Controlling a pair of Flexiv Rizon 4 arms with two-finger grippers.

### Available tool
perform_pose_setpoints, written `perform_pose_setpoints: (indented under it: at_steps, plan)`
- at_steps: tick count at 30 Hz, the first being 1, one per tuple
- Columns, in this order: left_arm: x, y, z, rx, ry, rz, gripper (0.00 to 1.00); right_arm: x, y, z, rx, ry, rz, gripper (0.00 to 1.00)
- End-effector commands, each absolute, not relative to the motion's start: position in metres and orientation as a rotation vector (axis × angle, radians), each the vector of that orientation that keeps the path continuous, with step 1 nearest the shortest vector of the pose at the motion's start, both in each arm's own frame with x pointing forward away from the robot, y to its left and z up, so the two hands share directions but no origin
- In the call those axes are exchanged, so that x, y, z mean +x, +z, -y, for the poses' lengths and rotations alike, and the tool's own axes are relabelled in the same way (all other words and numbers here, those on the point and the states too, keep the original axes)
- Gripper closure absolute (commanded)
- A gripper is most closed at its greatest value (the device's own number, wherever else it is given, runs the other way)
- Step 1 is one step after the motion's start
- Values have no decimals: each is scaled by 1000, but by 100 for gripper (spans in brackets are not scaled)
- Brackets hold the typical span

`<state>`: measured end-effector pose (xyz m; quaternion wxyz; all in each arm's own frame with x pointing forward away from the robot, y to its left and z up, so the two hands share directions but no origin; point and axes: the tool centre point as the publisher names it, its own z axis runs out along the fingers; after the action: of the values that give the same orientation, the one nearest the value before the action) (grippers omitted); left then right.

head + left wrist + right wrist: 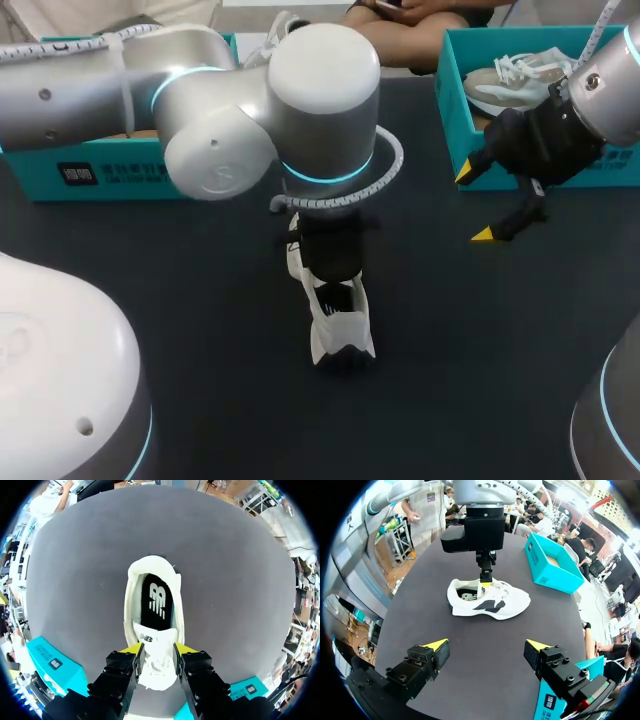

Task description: Take the shoe out of the shoebox, open the shoe tongue, remove and reinsert the insole, then place the shoe into the shoebox

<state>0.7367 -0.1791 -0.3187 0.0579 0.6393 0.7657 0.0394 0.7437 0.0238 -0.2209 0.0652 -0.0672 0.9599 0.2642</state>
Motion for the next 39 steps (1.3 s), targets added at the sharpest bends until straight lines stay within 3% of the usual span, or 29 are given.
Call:
perform_pose_setpoints:
  at_steps: [1,9,14,16,30,39]
  plan:
    - [736,-337,187,1948,124,-2327,64,743,-222,-25,-201,792,-2896,0]
    - [721,-321,177,1713,98,-2506,67,743,-222,-25,-201,792,-2896,0]
    - [706,-304,172,1234,192,-2777,52,743,-222,-25,-201,792,-2896,0]
    - [698,-299,172,1192,108,-2804,0,743,-222,-25,-201,792,-2896,0]
    - [697,-297,172,1201,82,-2816,0,743,-222,-25,-201,792,-2896,0]
    - [679,-292,169,475,-148,-2911,0,743,-222,-25,-201,792,-2896,0]
